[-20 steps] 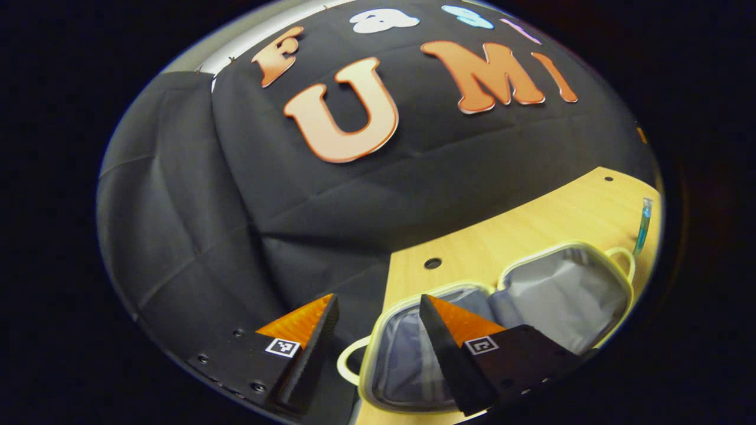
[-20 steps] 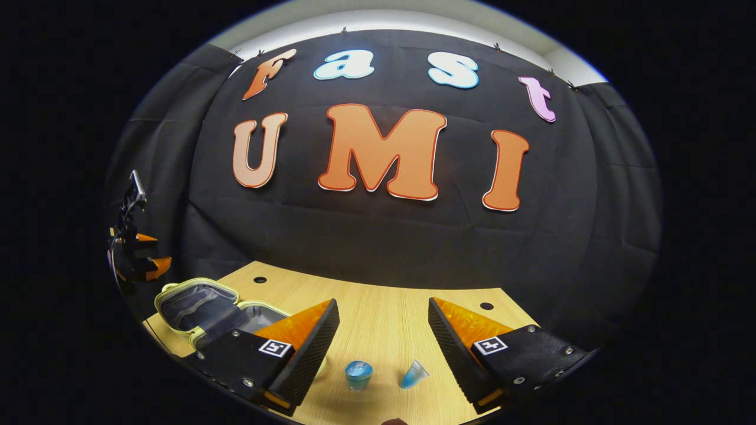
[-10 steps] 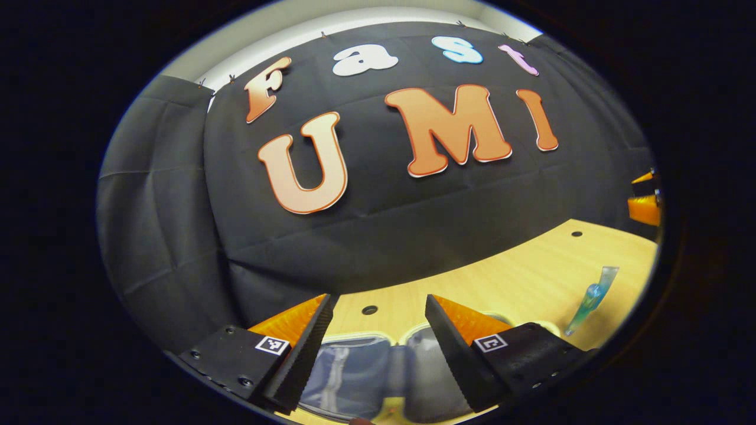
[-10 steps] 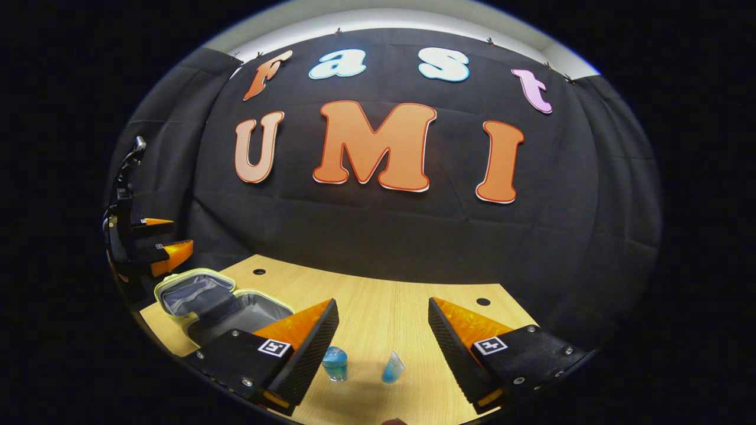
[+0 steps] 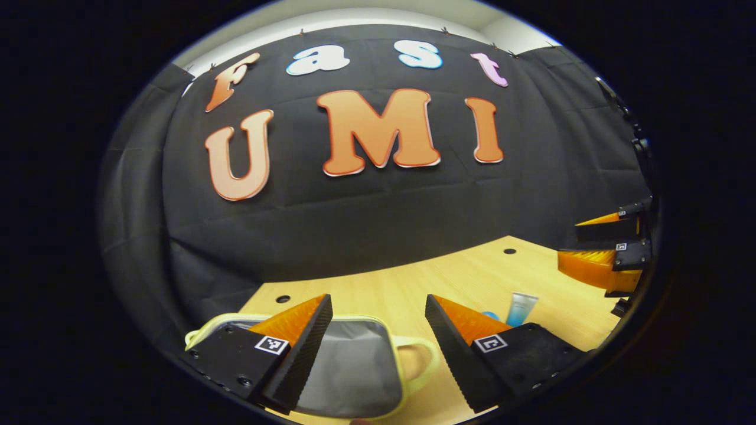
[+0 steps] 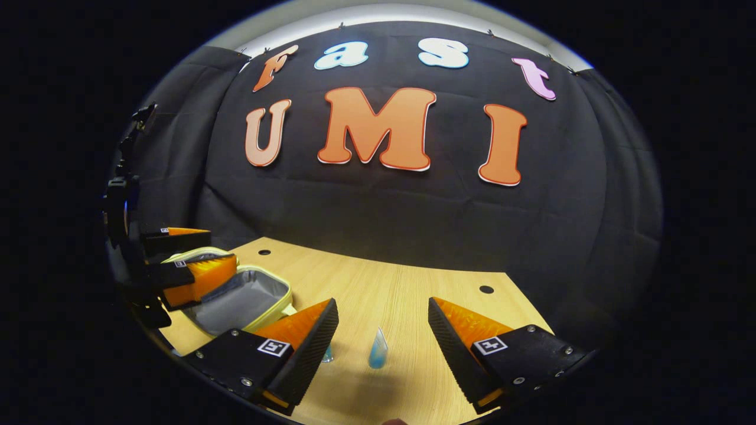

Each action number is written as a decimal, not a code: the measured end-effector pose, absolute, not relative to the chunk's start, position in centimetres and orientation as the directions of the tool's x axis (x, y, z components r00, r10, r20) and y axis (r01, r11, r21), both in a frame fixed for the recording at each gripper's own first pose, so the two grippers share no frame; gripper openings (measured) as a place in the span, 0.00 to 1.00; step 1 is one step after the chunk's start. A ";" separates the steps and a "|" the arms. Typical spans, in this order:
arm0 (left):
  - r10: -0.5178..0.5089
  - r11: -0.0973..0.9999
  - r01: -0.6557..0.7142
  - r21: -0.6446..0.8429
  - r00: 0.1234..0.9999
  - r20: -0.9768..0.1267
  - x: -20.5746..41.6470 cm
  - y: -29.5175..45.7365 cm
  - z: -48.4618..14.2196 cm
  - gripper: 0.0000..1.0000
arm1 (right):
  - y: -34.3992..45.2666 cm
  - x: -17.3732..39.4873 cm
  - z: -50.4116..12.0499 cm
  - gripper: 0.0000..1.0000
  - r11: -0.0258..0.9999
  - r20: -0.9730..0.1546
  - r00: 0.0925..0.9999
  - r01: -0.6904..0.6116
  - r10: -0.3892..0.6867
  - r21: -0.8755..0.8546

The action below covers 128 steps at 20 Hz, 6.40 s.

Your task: First open the suitcase, pack the skin care products into it, and then close the suitcase.

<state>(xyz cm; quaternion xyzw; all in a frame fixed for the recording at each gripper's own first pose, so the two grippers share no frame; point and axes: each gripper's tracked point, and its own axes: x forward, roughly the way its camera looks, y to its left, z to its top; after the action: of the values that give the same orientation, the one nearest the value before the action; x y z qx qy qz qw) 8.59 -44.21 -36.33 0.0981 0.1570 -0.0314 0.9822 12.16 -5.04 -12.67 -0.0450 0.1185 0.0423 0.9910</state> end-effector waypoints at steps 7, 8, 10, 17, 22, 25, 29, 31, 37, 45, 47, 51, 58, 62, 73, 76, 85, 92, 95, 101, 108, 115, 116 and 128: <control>-0.118 0.975 0.179 0.128 0.915 -0.386 7.6 -51.7 -43.5 0.98 | -6.4 12.3 -17.0 0.97 0.990 -0.282 0.956 -0.113 0.086 -0.084; -0.126 0.975 0.188 0.119 0.908 -0.399 7.6 -52.5 -44.7 0.98 | -6.5 12.4 -17.3 0.97 0.990 -0.282 0.956 -0.112 0.085 -0.081; -0.127 0.973 0.195 0.123 0.899 -0.419 7.9 -53.5 -46.9 0.98 | -6.7 12.6 -18.2 0.97 0.991 -0.288 0.954 -0.112 0.086 -0.077; -0.186 0.965 0.252 0.070 0.850 -0.492 9.7 -56.4 -53.7 0.98 | -7.6 13.4 -22.4 0.97 0.989 -0.343 0.936 -0.121 0.083 -0.090; -0.225 0.963 0.271 0.002 0.802 -0.553 10.0 -57.9 -57.0 0.84 | -7.7 14.9 -24.8 0.97 0.988 -0.364 0.926 -0.135 0.098 -0.079; -0.221 0.963 0.270 0.007 0.802 -0.554 10.8 -57.3 -57.0 0.60 | -7.1 15.6 -26.9 0.97 0.985 -0.408 0.905 -0.164 0.124 -0.063; -0.248 0.960 0.277 -0.035 0.790 -0.561 11.0 -57.1 -56.5 0.45 | -6.7 16.3 -29.2 0.98 0.983 -0.448 0.883 -0.178 0.143 -0.036; -0.243 0.965 0.260 -0.044 0.811 -0.532 11.5 -56.8 -54.5 0.44 | -6.4 17.1 -29.8 0.98 0.983 -0.454 0.878 -0.182 0.150 -0.028; -0.242 0.967 0.250 -0.046 0.847 -0.473 12.0 -56.0 -48.7 0.46 | -5.2 18.3 -32.7 0.83 0.980 -0.522 0.833 -0.198 0.182 0.024; -0.188 0.976 0.217 0.015 0.876 -0.445 11.7 -51.8 -43.7 0.44 | -2.3 18.8 -30.3 0.29 0.974 -0.526 0.823 -0.221 0.215 0.052; -0.171 0.979 0.203 0.028 0.884 -0.435 11.6 -50.4 -41.9 0.44 | -1.2 18.4 -27.9 0.34 0.968 -0.510 0.826 -0.245 0.240 0.060; -0.126 0.986 0.161 0.051 0.903 -0.411 11.8 -46.9 -38.1 0.44 | 1.0 17.9 -21.2 0.34 0.962 -0.446 0.856 -0.269 0.260 0.046; -0.059 0.992 0.097 0.075 0.917 -0.394 10.9 -40.7 -33.3 0.44 | 6.0 17.8 -11.3 0.34 0.956 -0.351 0.890 -0.286 0.290 0.064; -0.026 0.997 0.052 0.049 0.904 -0.427 9.6 -36.7 -33.0 0.44 | 10.1 16.8 -8.6 0.34 0.940 -0.324 0.883 -0.331 0.340 0.085; -0.072 0.994 0.109 0.021 0.776 -0.627 6.3 -29.7 -40.6 0.45 | 18.7 15.2 -12.2 0.34 0.934 -0.423 0.835 -0.339 0.352 0.109; -0.111 0.990 0.142 -0.011 0.721 -0.684 5.7 -28.6 -43.3 0.45 | 20.5 15.8 -13.4 0.34 0.945 -0.445 0.834 -0.306 0.326 0.120; -0.156 0.972 0.235 -0.030 0.541 -0.827 6.2 -27.6 -49.3 0.45 | 21.3 16.3 -18.3 0.34 0.960 -0.548 0.789 -0.252 0.277 0.122; -0.074 0.983 0.182 0.002 0.407 -0.911 4.5 -27.8 -51.0 0.45 | 21.0 18.6 -21.7 0.34 0.935 -0.583 0.732 -0.301 0.353 0.188; -0.055 0.987 0.162 0.003 0.353 -0.934 4.6 -28.5 -52.4 0.45 | 21.1 19.0 -22.8 0.34 0.919 -0.597 0.700 -0.333 0.391 0.211; -0.002 0.993 0.114 0.035 0.312 -0.950 5.8 -28.6 -55.5 0.43 | 21.2 19.2 -24.6 0.34 0.898 -0.635 0.638 -0.362 0.435 0.251; 0.036 0.995 0.080 0.067 0.341 -0.939 5.9 -28.3 -54.6 0.48 | 22.0 19.6 -26.8 0.34 0.868 -0.665 0.560 -0.354 0.494 0.347; 0.145 0.982 0.021 0.189 0.563 -0.814 8.4 -24.6 -45.7 0.50 | 24.3 19.6 -30.2 0.34 0.870 -0.744 0.457 -0.322 0.488 0.373; 0.181 0.977 -0.014 0.215 0.598 -0.781 8.5 -23.3 -44.3 0.58 | 24.2 19.4 -30.7 0.34 0.881 -0.765 0.442 -0.297 0.468 0.368; 0.424 0.905 -0.320 0.279 0.705 -0.568 5.0 -11.5 -33.2 0.81 | 25.5 20.2 -32.9 0.36 0.928 -0.847 0.380 -0.154 0.372 0.339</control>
<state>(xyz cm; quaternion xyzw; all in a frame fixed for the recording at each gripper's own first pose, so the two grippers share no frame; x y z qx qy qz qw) 5.01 -11.55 -33.23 0.0802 0.3264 0.2022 0.9199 20.24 25.52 -32.88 0.1022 0.5336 0.1597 0.8242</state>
